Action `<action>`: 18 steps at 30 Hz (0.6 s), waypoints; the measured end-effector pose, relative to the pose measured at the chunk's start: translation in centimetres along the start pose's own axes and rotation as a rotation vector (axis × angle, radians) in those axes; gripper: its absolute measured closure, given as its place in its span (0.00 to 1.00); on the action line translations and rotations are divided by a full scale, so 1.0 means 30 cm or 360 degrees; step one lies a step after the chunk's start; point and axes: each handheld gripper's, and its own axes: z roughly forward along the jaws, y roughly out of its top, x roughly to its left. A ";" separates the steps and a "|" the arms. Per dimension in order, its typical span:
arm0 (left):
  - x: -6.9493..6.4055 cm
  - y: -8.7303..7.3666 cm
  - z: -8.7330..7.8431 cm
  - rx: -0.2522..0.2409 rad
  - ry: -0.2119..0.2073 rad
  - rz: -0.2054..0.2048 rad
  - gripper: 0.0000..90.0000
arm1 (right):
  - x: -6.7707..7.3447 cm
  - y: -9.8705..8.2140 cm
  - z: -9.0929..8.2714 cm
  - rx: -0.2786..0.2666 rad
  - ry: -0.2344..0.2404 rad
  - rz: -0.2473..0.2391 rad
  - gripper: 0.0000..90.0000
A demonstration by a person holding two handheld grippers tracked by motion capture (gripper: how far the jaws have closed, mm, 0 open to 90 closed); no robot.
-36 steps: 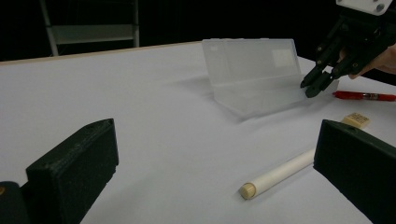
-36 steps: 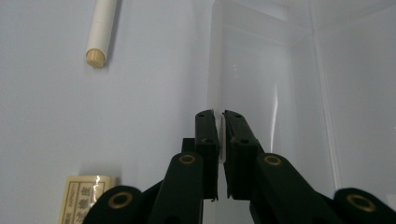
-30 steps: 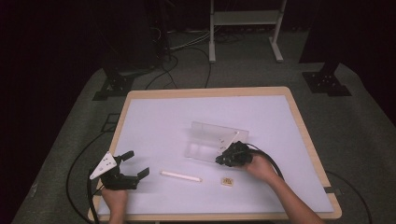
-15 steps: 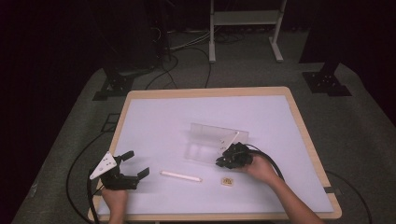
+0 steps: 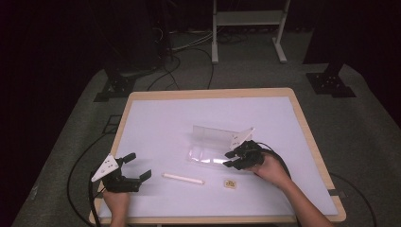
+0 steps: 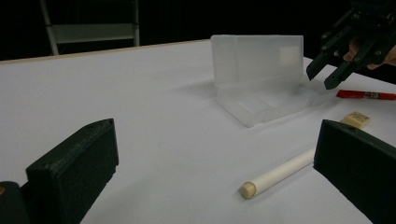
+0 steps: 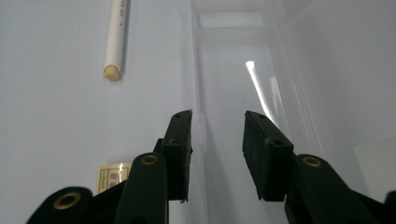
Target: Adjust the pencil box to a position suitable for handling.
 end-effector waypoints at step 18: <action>-0.002 0.000 0.000 0.0009 0.0005 0.0005 0.00 | 0.005 -0.071 -0.100 -0.0076 -0.0040 0.0117 0.58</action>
